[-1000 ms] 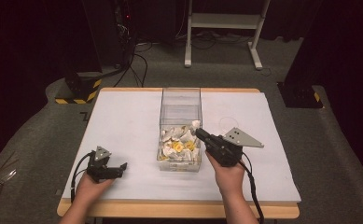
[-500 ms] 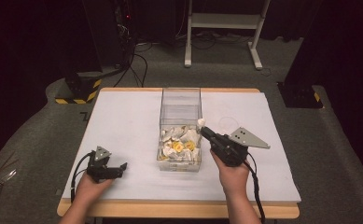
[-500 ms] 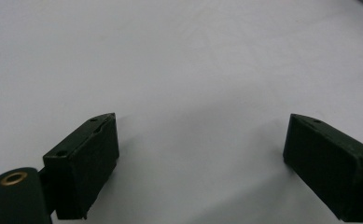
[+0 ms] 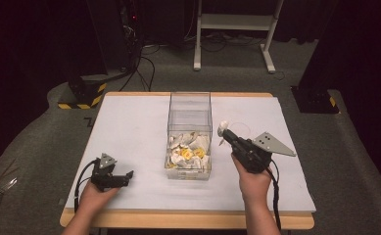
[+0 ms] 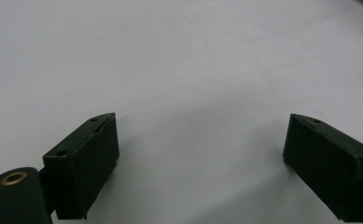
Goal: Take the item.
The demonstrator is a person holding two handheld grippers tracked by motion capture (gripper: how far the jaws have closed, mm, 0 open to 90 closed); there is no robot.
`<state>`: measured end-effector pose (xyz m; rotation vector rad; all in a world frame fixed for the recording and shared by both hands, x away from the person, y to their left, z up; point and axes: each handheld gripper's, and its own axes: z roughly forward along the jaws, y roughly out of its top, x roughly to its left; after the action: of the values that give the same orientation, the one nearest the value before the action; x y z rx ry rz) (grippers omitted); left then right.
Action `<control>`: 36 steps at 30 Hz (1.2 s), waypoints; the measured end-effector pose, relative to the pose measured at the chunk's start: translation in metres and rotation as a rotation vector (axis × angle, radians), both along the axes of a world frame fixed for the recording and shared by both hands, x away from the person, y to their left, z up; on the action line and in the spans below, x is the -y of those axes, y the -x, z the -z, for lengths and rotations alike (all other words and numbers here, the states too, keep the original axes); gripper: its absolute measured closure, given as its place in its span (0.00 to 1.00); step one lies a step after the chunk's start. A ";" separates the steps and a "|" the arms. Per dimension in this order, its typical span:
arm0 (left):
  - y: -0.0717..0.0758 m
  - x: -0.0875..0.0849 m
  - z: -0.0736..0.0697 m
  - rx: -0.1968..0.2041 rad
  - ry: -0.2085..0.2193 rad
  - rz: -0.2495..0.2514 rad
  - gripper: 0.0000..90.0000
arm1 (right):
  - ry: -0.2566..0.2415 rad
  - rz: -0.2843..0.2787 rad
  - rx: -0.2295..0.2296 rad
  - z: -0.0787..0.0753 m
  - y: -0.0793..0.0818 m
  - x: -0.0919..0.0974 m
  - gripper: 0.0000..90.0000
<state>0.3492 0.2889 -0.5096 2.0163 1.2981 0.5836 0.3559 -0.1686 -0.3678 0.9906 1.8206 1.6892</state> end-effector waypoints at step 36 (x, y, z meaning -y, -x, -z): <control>0.000 0.000 0.000 -0.003 0.002 0.002 0.12 | 0.019 0.170 -0.053 0.011 -0.040 0.039 0.99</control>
<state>0.3494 0.2891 -0.5096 2.0173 1.2979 0.5787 0.3955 -0.2080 -0.3792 1.1570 1.7281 1.5549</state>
